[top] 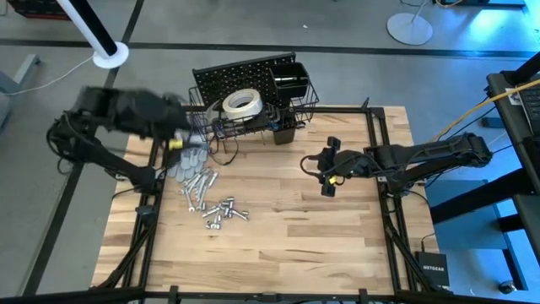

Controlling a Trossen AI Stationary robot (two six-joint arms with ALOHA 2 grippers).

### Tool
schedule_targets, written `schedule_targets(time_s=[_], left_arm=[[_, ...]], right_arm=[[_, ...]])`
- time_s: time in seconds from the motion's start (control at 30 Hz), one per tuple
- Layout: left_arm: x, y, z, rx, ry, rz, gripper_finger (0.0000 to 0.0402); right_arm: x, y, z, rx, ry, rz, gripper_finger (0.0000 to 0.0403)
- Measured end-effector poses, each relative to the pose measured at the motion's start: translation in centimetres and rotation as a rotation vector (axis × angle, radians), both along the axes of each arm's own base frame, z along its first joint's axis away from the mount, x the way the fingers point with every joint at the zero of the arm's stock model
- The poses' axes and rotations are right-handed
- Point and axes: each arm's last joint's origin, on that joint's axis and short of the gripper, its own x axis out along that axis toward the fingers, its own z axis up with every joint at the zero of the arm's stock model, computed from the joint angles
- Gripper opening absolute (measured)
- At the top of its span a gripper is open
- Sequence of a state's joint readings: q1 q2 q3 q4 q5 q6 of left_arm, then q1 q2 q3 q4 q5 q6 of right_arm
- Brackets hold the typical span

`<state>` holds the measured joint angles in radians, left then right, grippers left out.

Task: Hang tools onto peg board
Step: Put the extension bar into the top black bin on the pegboard

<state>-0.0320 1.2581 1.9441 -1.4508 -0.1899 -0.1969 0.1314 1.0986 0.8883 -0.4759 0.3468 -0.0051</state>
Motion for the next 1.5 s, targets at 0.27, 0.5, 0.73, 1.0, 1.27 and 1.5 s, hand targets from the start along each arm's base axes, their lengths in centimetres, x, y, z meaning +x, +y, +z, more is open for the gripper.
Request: schedule_targets(time_s=[0.27, 0.5, 0.73, 1.0, 1.27, 1.5], left_arm=[[-0.8, -4.5, -6.1, -0.225, 0.024, 0.001, 0.0194], [0.1, -7.3, -12.8, -0.316, 0.177, 0.103, 0.0194], [1.8, -8.0, -19.8, -0.320, 0.351, 0.291, 0.0194], [4.2, -8.6, -26.2, -0.442, 0.481, 0.316, 0.0194], [5.2, -8.7, -30.7, -0.383, 0.597, 0.365, 0.0194], [5.9, -9.0, -33.1, -0.390, 0.610, 0.313, 0.0194]], right_arm=[[0.3, 0.0, -0.2, 0.000, 0.004, 0.000, 0.0215], [0.4, 0.1, -0.3, 0.000, 0.007, 0.000, 0.0215], [1.6, 0.2, -1.2, 0.017, 0.021, -0.016, 0.0215], [4.2, 0.6, -4.4, 0.016, 0.110, -0.030, 0.0215], [5.7, 0.7, -6.5, 0.014, 0.156, -0.045, 0.0215], [5.8, 0.7, -6.7, 0.027, 0.156, -0.058, 0.0215]])
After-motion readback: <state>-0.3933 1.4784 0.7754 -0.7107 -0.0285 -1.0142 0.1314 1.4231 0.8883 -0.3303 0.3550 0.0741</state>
